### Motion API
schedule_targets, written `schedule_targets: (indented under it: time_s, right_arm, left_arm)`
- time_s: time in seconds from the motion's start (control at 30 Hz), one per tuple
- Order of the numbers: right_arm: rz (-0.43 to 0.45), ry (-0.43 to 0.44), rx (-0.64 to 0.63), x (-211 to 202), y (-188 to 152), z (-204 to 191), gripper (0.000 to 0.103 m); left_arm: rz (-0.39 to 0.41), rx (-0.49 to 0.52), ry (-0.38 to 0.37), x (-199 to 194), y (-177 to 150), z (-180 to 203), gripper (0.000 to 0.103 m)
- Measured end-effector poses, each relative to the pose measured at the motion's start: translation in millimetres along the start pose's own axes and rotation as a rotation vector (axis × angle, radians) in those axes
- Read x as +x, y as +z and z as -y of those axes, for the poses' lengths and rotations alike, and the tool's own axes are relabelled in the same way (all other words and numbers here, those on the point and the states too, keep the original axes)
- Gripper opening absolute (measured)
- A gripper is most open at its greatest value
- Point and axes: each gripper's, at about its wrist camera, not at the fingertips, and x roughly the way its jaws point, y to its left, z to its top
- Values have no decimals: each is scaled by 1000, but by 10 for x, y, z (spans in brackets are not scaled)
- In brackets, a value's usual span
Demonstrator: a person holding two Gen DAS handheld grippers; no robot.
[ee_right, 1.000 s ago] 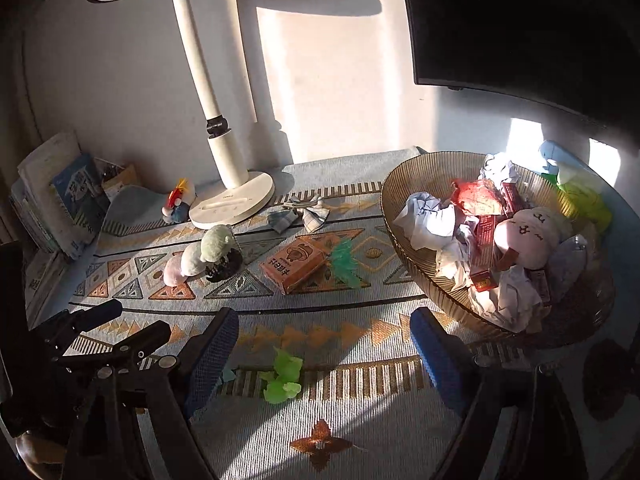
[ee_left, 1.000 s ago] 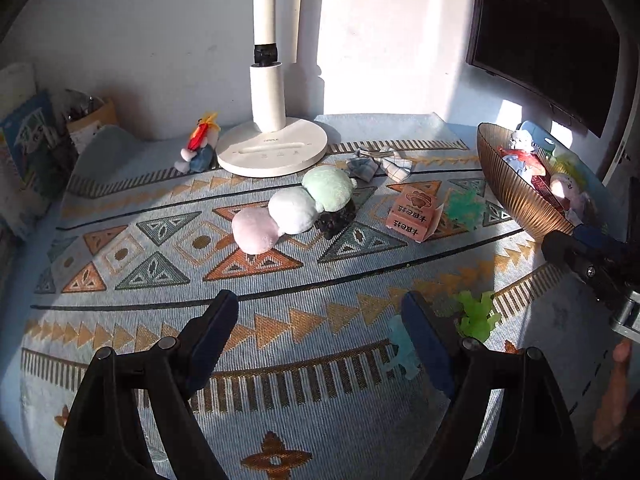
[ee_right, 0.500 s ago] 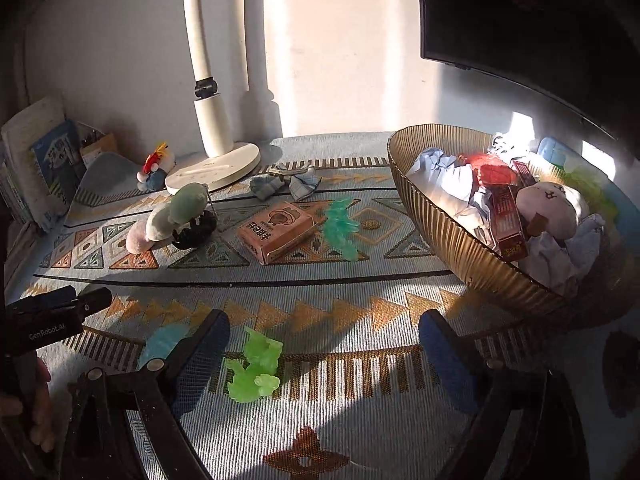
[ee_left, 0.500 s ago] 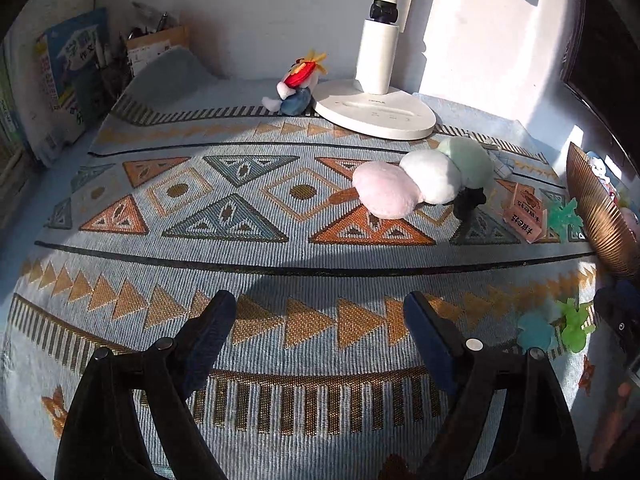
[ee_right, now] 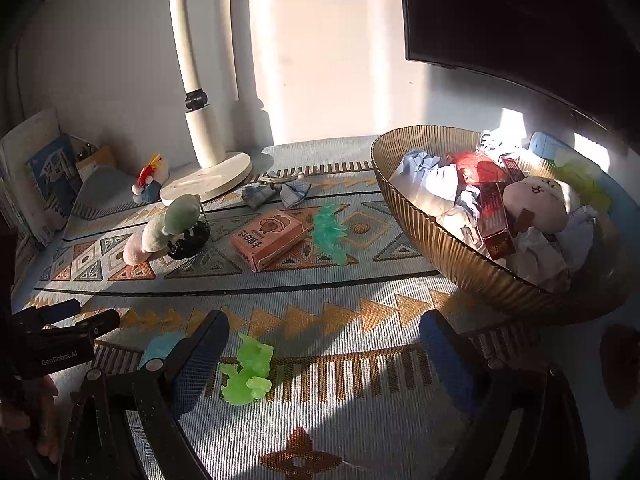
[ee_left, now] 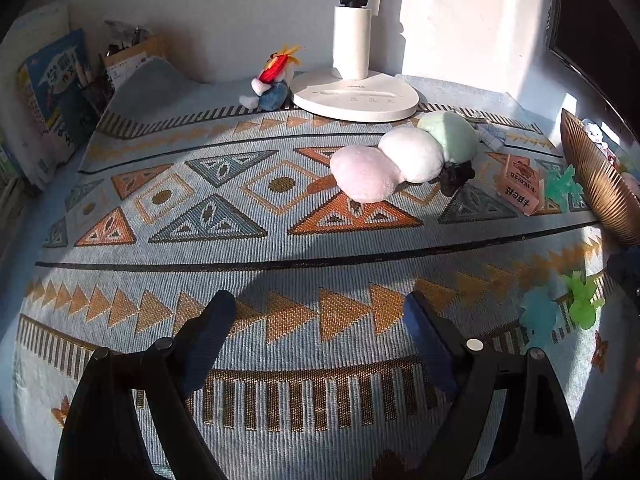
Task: Organize objects
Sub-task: 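Grasp the stacked pastel plush toy with the left gripper while the right grasps the blue jelly toy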
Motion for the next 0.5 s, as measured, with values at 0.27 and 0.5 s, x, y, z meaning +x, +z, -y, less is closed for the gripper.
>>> schedule_targets:
  time_s: [0.27, 0.5]
  right_arm:
    - [12, 69, 85, -45, 19, 177, 96]
    - [-67, 376, 1, -79, 72, -275, 96]
  left_arm:
    - [-32, 25, -117, -13, 87, -9, 85]
    - [37, 237, -364, -70, 869, 127, 100]
